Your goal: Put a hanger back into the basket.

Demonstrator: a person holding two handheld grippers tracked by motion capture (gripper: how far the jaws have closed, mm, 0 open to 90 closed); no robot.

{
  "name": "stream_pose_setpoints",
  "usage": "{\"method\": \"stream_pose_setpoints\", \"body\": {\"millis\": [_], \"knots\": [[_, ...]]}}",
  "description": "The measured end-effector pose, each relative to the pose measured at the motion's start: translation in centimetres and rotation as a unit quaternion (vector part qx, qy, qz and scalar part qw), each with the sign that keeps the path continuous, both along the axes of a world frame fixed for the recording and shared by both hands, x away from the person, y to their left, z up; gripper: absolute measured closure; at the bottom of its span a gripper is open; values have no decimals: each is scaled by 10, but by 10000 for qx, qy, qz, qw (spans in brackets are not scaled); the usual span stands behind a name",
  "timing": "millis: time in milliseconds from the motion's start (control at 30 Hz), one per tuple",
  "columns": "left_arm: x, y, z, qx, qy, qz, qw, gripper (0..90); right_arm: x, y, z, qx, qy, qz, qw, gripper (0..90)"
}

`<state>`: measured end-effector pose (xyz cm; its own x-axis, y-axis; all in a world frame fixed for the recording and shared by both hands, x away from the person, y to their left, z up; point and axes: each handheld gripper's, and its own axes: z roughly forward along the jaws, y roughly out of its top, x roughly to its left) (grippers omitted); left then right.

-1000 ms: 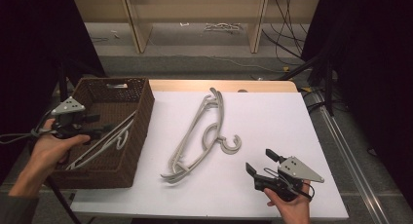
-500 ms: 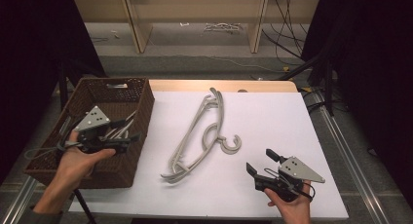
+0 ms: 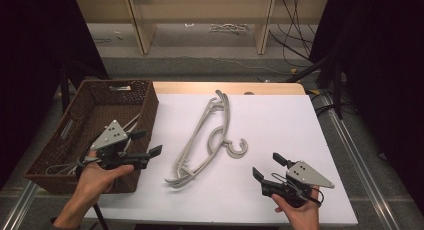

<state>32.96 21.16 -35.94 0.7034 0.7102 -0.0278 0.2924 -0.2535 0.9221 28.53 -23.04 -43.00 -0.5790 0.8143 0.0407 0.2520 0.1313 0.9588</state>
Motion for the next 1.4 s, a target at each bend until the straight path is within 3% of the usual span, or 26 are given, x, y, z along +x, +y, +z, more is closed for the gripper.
{"method": "stream_pose_setpoints", "body": {"millis": [100,233,300,467,567,767,833,867,933,1067,1267,1400], "knots": [[-3,-4,-2,12,-31,-102,9999,244,2,-1,-1,-18,-192,0,9998,200],[-5,-9,-3,46,1,-133,9999,233,4,-4,-2,-32,-196,27,9998,199],[-4,-13,-3,51,-6,-131,9999,227,2,-3,-3,120,4,-4,9999,198],[-5,-21,-8,127,-15,-98,9999,190,2,-4,-2,112,51,-12,9999,198],[-4,-26,-12,196,18,-156,9997,166,3,-2,-3,182,-32,26,9998,198],[-1,-35,-16,266,55,-207,9994,166,2,-2,-2,49,32,15,10000,198],[0,-40,-16,307,42,-251,9992,166,3,-1,-4,158,-18,58,9999,198],[1,-43,-16,310,32,-278,9991,166,1,-3,-2,-1,78,27,10000,198],[4,-50,-17,382,32,-358,9986,166,2,-3,-3,94,2,0,10000,198],[12,-66,-17,375,76,-502,9980,167,3,-4,-3,91,-4,-32,10000,198],[26,-93,-18,530,62,-713,9960,166,2,-3,-2,78,26,-25,10000,197],[36,-113,-23,737,6,-833,9938,174,2,-5,-1,30,5,-39,10000,197]]}}
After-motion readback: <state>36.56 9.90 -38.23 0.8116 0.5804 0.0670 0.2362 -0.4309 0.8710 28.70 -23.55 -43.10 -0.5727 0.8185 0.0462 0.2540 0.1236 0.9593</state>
